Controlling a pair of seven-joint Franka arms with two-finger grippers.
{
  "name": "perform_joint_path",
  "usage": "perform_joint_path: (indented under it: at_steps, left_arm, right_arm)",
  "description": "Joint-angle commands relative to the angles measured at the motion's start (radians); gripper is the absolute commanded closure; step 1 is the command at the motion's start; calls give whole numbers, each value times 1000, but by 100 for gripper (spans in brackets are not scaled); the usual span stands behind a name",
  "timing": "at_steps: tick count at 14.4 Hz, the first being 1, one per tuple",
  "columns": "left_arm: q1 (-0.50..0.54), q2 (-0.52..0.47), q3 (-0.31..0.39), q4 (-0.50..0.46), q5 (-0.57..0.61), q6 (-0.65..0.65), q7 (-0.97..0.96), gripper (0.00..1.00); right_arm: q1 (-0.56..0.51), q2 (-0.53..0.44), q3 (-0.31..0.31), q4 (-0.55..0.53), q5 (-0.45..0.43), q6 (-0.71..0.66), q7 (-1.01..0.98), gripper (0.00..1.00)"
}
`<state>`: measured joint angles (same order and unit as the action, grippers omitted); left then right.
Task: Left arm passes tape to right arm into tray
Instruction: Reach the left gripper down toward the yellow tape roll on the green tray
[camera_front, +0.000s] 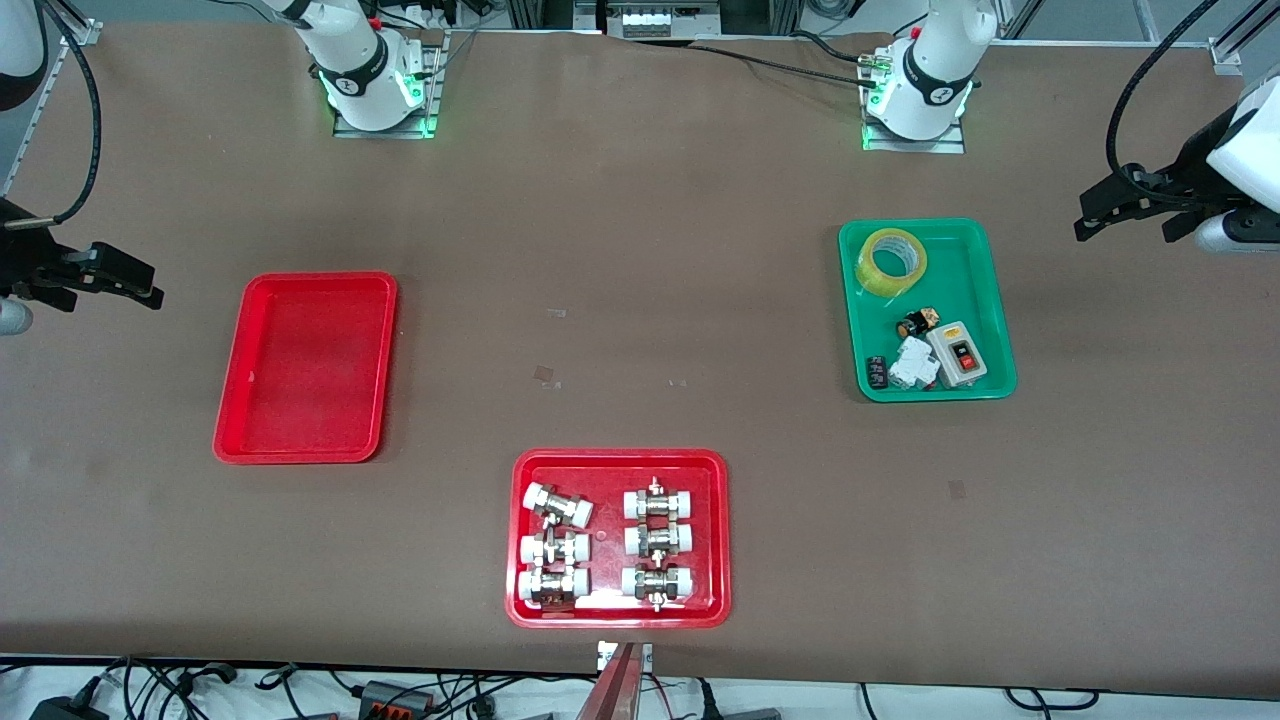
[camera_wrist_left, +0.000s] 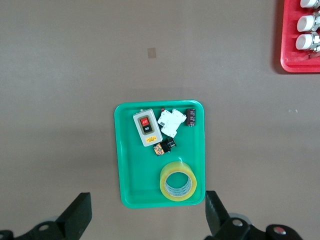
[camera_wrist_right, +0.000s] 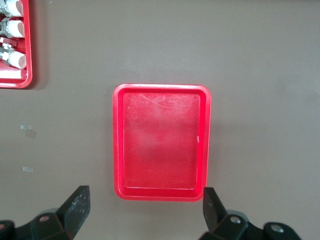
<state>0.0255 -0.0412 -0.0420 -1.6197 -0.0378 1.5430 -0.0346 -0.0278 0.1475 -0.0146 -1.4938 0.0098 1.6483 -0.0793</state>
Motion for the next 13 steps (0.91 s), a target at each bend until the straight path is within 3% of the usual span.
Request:
perform_joint_path:
  at_steps: [1, 4, 9, 11, 13]
  left_arm:
    - [-1, 9, -1, 23, 19, -23, -11, 0]
    - [-1, 14, -1, 23, 21, -30, -5, 0]
    - [1, 55, -12, 2, 7, -264, 2, 0]
    - [2, 92, -12, -57, -4, -239, -2, 0]
    - [2, 80, -12, -206, -4, -113, -15, 0]
  right_arm:
    - [-9, -22, 13, -26, -13, 5, 10, 0]
    - [-9, -22, 13, -25, -11, 5, 10, 0]
    - [-9, -20, 13, -23, -11, 11, 10, 0]
    - [-9, -20, 13, -23, -11, 11, 10, 0]
    - [-11, -19, 13, -20, -11, 13, 10, 0]
